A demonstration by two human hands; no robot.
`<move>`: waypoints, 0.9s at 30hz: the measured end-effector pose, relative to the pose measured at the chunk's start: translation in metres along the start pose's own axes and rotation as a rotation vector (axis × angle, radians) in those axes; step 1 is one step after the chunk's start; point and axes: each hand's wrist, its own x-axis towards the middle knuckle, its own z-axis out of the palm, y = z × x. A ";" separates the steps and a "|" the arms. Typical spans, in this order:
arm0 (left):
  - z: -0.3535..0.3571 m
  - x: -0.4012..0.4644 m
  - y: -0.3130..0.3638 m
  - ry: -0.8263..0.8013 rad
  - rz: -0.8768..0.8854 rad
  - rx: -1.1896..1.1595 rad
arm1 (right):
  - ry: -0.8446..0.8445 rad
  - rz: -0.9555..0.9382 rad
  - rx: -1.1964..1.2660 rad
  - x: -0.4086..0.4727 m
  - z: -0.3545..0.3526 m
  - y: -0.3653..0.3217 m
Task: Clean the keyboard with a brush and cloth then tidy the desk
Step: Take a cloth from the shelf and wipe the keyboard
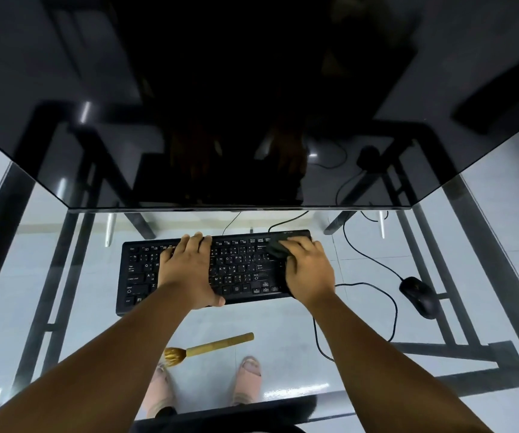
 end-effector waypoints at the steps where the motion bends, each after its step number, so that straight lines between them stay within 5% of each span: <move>1: 0.000 0.000 0.000 0.001 -0.001 -0.004 | 0.038 0.055 0.006 -0.002 -0.002 0.006; 5: 0.000 0.000 0.000 0.000 -0.004 -0.010 | 0.125 0.225 0.037 0.000 0.006 -0.005; 10: 0.001 0.000 0.000 0.001 -0.011 -0.013 | -0.028 -0.061 -0.002 -0.014 0.011 -0.020; 17: 0.004 0.000 -0.003 0.013 -0.013 -0.043 | 0.061 0.113 0.015 -0.020 0.017 -0.034; 22: 0.007 0.000 -0.005 0.030 -0.008 -0.066 | -0.053 -0.125 -0.005 -0.023 0.018 -0.042; 27: 0.013 0.000 -0.012 0.054 0.004 -0.099 | 0.052 0.067 0.026 -0.019 0.021 -0.044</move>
